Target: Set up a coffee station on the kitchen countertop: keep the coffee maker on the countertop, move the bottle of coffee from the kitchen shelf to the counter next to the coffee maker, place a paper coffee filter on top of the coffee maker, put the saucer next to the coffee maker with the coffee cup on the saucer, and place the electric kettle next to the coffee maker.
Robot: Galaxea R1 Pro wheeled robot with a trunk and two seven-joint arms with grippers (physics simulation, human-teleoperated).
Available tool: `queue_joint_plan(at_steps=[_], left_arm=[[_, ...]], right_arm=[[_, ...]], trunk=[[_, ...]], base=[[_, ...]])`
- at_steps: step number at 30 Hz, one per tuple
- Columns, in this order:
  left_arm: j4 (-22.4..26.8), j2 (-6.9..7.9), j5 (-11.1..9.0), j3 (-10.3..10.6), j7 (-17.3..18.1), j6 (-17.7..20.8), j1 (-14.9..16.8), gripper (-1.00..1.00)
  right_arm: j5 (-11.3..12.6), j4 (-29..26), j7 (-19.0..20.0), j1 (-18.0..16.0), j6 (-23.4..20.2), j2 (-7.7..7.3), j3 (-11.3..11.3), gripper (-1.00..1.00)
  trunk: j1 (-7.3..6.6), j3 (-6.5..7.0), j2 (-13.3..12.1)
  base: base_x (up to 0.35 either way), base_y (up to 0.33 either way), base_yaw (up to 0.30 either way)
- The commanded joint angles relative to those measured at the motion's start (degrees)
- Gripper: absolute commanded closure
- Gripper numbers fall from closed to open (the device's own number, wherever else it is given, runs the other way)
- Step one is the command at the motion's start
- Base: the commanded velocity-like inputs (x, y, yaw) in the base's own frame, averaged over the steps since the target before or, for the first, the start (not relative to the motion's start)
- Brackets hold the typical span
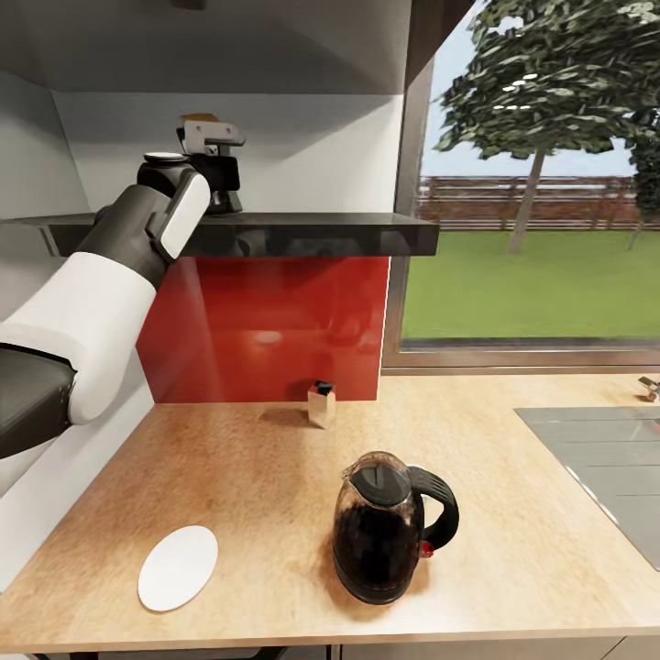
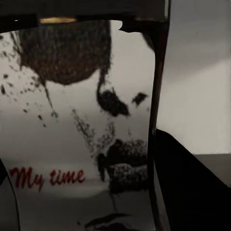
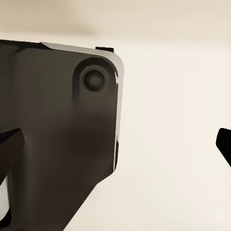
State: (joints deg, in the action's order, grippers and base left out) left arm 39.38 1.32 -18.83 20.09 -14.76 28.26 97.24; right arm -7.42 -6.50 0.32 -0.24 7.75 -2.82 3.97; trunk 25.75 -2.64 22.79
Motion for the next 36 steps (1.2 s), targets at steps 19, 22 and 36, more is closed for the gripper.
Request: queue_joint_plan(at_steps=[19,22,36], left_arm=[[-0.01,0.44,-0.34,0.61,-0.55,0.13,0.05,1.0],[-0.01,0.44,-0.39,0.58,-0.66,0.1,0.07,1.0],[0.0,0.34,-0.02,0.72,-0.95,0.04,0.06,1.0]], right_arm=[[-0.58,-0.01,0.03,-0.02,0.16,0.1,0.43,-1.0],[-0.58,-0.01,0.03,-0.02,0.16,0.1,0.43,-1.0],[-0.58,-0.02,0.03,-0.02,0.08,0.16,0.46,-1.0]], trunk=[[0.04,-0.13,0.12],[0.04,-0.13,0.12],[0.04,-0.13,0.12]], base=[[0.0,0.0,0.0],[0.0,0.0,0.0],[-0.001,-0.103,0.0]])
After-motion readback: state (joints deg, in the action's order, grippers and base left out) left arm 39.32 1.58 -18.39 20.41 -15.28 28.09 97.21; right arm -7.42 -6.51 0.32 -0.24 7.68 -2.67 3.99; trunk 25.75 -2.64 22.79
